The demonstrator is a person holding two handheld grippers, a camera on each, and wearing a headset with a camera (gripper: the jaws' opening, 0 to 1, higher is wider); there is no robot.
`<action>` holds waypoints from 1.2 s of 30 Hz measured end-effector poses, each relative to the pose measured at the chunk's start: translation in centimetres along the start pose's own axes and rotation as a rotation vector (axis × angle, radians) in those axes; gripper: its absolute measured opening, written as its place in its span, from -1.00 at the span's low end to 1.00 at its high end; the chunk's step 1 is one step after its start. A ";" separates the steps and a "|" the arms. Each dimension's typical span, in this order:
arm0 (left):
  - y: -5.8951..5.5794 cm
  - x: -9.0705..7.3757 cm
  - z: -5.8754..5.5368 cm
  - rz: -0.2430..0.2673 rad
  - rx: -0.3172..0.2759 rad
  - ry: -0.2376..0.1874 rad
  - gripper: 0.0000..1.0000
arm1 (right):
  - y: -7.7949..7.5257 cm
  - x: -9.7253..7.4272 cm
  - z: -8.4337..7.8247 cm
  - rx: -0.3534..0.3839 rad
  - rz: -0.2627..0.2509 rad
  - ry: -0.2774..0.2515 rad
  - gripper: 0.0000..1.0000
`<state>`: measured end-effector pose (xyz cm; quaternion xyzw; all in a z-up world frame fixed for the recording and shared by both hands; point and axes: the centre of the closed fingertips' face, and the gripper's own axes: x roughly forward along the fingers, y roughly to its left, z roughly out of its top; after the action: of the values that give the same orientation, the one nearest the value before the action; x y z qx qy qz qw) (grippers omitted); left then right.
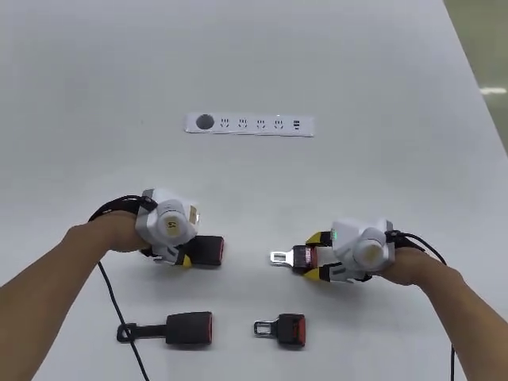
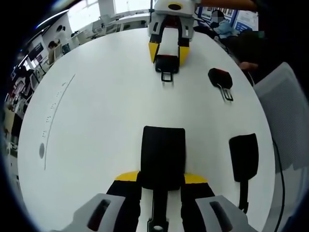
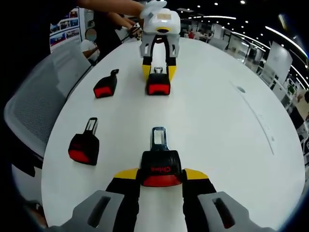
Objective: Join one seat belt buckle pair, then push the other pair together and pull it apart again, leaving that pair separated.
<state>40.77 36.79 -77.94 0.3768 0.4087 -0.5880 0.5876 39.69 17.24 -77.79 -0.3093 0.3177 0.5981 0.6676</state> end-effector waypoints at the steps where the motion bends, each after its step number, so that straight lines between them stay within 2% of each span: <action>1: 0.0 0.0 0.0 0.001 -0.001 0.001 -0.36 | 0.0 0.1 0.1 -0.002 0.000 -0.001 -0.39; 16: 0.2 0.3 -0.2 0.013 -0.019 0.024 -0.37 | -0.8 1.4 2.1 -0.016 0.009 -0.012 -0.39; 30: 0.1 0.1 -0.1 0.012 -0.043 0.042 -0.37 | -0.8 2.7 4.2 -0.024 0.023 -0.021 -0.39; 36: 0.2 0.1 -0.1 0.011 -0.042 0.052 -0.37 | -0.9 3.3 4.6 -0.029 0.026 -0.023 -0.39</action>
<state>40.92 36.82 -78.12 0.3816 0.4340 -0.5660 0.5879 41.13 22.81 -77.56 -0.3078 0.3053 0.6147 0.6589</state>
